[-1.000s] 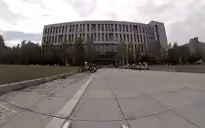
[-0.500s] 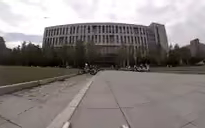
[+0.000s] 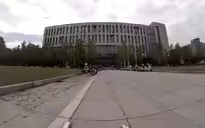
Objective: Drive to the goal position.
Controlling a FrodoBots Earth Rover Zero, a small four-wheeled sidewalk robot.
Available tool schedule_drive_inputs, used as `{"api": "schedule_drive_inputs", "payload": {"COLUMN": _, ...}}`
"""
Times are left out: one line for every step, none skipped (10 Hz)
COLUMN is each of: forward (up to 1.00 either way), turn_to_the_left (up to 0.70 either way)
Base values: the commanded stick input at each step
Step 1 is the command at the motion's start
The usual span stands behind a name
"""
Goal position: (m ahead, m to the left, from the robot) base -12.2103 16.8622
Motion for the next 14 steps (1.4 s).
{"api": "schedule_drive_inputs", "payload": {"forward": 0.7, "turn_to_the_left": 0.0}}
{"api": "schedule_drive_inputs", "payload": {"forward": 0.7, "turn_to_the_left": 0.0}}
{"api": "schedule_drive_inputs", "payload": {"forward": 0.7, "turn_to_the_left": 0.0}}
{"api": "schedule_drive_inputs", "payload": {"forward": 0.7, "turn_to_the_left": 0.0}}
{"api": "schedule_drive_inputs", "payload": {"forward": 0.7, "turn_to_the_left": 0.0}}
{"api": "schedule_drive_inputs", "payload": {"forward": 0.7, "turn_to_the_left": 0.0}}
{"api": "schedule_drive_inputs", "payload": {"forward": 0.7, "turn_to_the_left": 0.0}}
{"api": "schedule_drive_inputs", "payload": {"forward": 0.7, "turn_to_the_left": -0.07}}
{"api": "schedule_drive_inputs", "payload": {"forward": 0.7, "turn_to_the_left": -0.27}}
{"api": "schedule_drive_inputs", "payload": {"forward": 0.7, "turn_to_the_left": -0.34}}
{"api": "schedule_drive_inputs", "payload": {"forward": 0.7, "turn_to_the_left": -0.34}}
{"api": "schedule_drive_inputs", "payload": {"forward": 0.7, "turn_to_the_left": -0.34}}
{"api": "schedule_drive_inputs", "payload": {"forward": 0.7, "turn_to_the_left": -0.34}}
{"api": "schedule_drive_inputs", "payload": {"forward": 0.7, "turn_to_the_left": -0.34}}
